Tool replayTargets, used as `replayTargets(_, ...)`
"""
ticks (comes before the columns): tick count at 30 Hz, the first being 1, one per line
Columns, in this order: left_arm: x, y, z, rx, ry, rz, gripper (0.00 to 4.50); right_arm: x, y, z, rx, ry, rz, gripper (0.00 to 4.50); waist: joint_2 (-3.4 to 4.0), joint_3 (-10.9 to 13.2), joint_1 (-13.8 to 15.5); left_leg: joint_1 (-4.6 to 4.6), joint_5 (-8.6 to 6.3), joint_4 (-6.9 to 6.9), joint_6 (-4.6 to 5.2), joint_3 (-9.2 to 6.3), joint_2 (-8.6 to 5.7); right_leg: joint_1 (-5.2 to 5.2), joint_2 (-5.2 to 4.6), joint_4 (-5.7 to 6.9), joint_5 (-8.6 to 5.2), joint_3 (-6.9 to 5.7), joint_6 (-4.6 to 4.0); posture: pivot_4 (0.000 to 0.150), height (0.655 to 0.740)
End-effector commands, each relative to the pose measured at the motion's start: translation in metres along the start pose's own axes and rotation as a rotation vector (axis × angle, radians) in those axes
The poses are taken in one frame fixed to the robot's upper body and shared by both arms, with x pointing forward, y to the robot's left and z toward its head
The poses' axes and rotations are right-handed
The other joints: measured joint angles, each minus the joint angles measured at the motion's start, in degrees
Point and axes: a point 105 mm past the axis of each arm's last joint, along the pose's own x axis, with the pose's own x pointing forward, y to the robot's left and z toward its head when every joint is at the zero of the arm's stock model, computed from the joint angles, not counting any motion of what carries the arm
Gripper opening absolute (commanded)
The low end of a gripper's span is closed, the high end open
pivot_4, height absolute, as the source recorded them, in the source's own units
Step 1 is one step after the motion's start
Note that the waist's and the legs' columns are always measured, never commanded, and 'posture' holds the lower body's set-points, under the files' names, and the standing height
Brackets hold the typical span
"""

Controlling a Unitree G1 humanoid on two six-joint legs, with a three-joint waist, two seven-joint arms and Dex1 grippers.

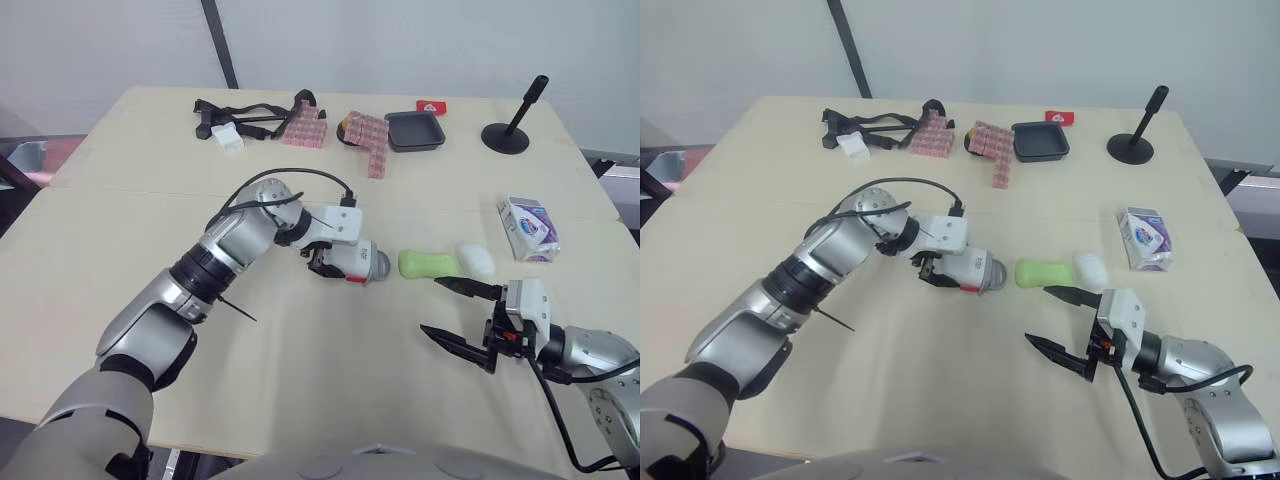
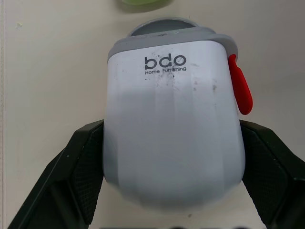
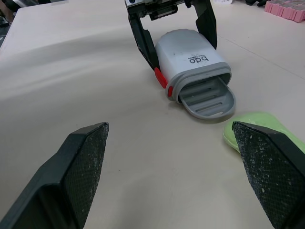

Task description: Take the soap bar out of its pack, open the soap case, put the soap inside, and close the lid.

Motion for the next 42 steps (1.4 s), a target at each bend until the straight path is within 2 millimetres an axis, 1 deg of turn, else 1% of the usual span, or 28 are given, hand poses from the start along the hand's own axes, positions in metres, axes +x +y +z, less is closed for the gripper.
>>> replayTargets(1, -0.014, 0.01, 0.002, 0.074, 0.04, 0.043, 3.47, 0.001, 0.001, 0.003, -0.021, -0.016, 0.008, 4.45, 0.0, 0.0, 0.0, 0.0, 0.0, 0.0, 0.0, 0.0, 0.0, 0.0, 0.0, 0.0, 0.0, 0.0, 0.0, 0.15, 0.74)
replayTargets(9, -0.021, 0.01, -0.001, 0.084, 0.059, 0.041, 3.47, -0.001, 0.0, 0.001, -0.021, -0.012, 0.009, 4.45, 0.0, 0.0, 0.1, -0.04, 0.0, -0.01, 0.0, 0.0, 0.0, 0.0, -0.01, -0.05, 0.0, -0.02, 0.0, 0.15, 0.74)
replayTargets(14, -0.031, 0.004, -0.01, 0.068, 0.069, 0.019, 3.47, -0.002, -0.001, 0.001, -0.022, -0.009, 0.012, 4.45, 0.01, 0.0, -0.1, -0.02, 0.0, -0.05, 0.0, 0.0, 0.0, -0.02, -0.01, -0.05, 0.0, -0.03, 0.0, 0.15, 0.74)
replayTargets(22, -0.043, 0.004, -0.029, 0.037, 0.11, 0.038, 3.47, -0.002, -0.002, 0.001, -0.022, -0.006, 0.018, 4.45, 0.01, 0.0, 0.0, 0.0, 0.0, -0.06, 0.0, 0.0, 0.0, -0.02, -0.02, -0.09, 0.0, -0.05, -0.01, 0.15, 0.74)
replayTargets(26, -0.053, 0.0, -0.04, 0.024, 0.126, 0.037, 3.47, -0.002, -0.002, 0.001, -0.022, -0.005, 0.021, 4.45, 0.02, 0.0, -0.2, 0.0, 0.0, -0.1, 0.0, 0.0, 0.0, -0.02, -0.02, -0.09, -0.01, -0.05, -0.01, 0.15, 0.74)
replayTargets(28, -0.057, -0.001, -0.039, 0.042, 0.087, 0.047, 3.47, -0.002, -0.002, 0.001, -0.023, -0.003, 0.02, 4.45, 0.02, 0.0, -0.2, 0.02, 0.0, -0.11, 0.0, 0.0, 0.0, -0.02, -0.02, -0.1, -0.01, -0.05, -0.01, 0.15, 0.74)
replayTargets(32, -0.059, -0.003, -0.038, 0.024, 0.015, 0.071, 3.47, -0.003, -0.003, 0.001, -0.025, -0.001, 0.019, 4.45, 0.02, 0.0, 0.1, 0.13, 0.0, -0.1, 0.0, -0.01, 0.0, -0.03, -0.03, -0.14, -0.01, -0.08, -0.01, 0.15, 0.74)
replayTargets(38, -0.06, -0.012, -0.048, -0.009, -0.043, 0.068, 3.47, -0.004, -0.004, 0.003, -0.029, -0.002, 0.02, 4.45, 0.02, 0.0, 0.0, 0.12, 0.0, -0.13, 0.0, 0.0, -0.01, -0.05, -0.04, -0.19, -0.01, -0.09, -0.01, 0.15, 0.74)
replayTargets(42, -0.059, -0.013, -0.055, -0.005, -0.06, 0.078, 3.47, -0.004, -0.004, 0.004, -0.031, 0.0, 0.021, 4.45, 0.02, 0.0, 0.0, 0.14, 0.0, -0.13, 0.0, -0.01, -0.01, -0.05, -0.04, -0.19, -0.01, -0.1, -0.01, 0.15, 0.74)
